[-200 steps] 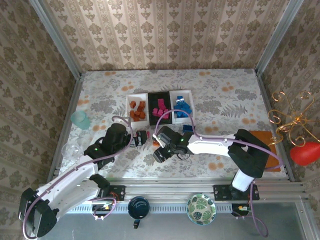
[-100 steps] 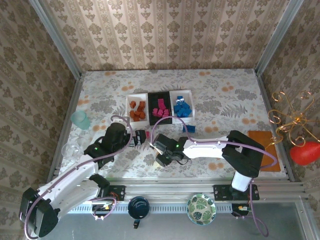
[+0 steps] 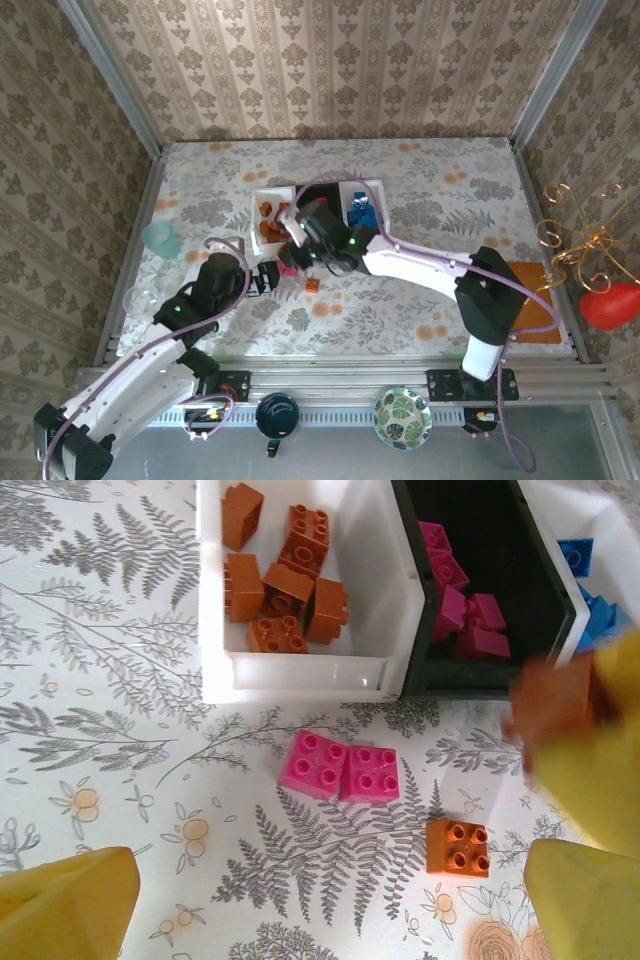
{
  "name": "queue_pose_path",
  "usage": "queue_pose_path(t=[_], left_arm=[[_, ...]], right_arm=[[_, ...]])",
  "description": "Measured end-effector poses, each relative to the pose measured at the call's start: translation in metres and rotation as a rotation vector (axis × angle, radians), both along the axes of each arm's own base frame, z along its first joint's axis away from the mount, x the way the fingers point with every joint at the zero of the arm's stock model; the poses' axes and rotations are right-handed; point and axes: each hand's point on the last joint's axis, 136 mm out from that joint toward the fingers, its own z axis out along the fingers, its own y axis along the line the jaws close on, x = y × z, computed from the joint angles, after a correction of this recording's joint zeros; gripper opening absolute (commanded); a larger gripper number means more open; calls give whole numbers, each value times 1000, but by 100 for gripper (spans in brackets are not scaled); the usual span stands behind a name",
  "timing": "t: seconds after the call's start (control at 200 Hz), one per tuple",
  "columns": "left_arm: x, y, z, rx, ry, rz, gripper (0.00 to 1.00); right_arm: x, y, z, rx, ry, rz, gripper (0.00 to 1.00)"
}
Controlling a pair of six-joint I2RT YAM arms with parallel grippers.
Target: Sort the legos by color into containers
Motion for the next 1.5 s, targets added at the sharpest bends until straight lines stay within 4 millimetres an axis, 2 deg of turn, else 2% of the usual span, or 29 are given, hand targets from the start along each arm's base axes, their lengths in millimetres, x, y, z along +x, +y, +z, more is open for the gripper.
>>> queue_pose_path(t=[0.045,0.11,0.32,0.375,0.44,0.48,0.675,0.755,0.875,1.005,1.09,1.17,1.275,1.385,1.5], left_arm=[[-2,3,1,-1,-3,8,100],[-4,5,0,-2,-3,14,100],[-10,10,-13,13,36,23,100],[-11,11,-16,16,44,26,100],[-12,11,-18,18,48,26,100],[-13,12,-19,19,50,25,100],[-15,13,-18,14,45,25,100],[-15,12,-18,10,47,19,100],[-15,12,-18,9,48,17,100],[-15,12,-18,9,47,17,100],[-15,12,-18,8,46,17,100],[-14,11,-18,6,42,17,100],[-13,10,-18,4,40,17,100],[-11,8,-19,4,40,16,100],[-9,6,-24,13,55,15,100]], right_arm=[[18,10,9,33,-17,-10,32],[41,23,10,54,-24,-24,33],[98,47,-24,56,17,-90,36],[106,49,-31,52,30,-104,42],[115,51,-36,54,42,-120,57],[119,51,-36,58,45,-128,62],[123,51,-19,91,37,-147,69],[115,44,-18,91,45,-150,70],[89,25,-13,80,68,-151,71],[50,0,-3,78,74,-146,73],[18,-16,-5,62,79,-130,73],[-8,-32,-19,30,92,-126,73],[-34,-54,-55,-42,142,-142,73],[-47,-73,-93,-116,203,-177,73],[-50,-73,-110,-135,230,-192,73]])
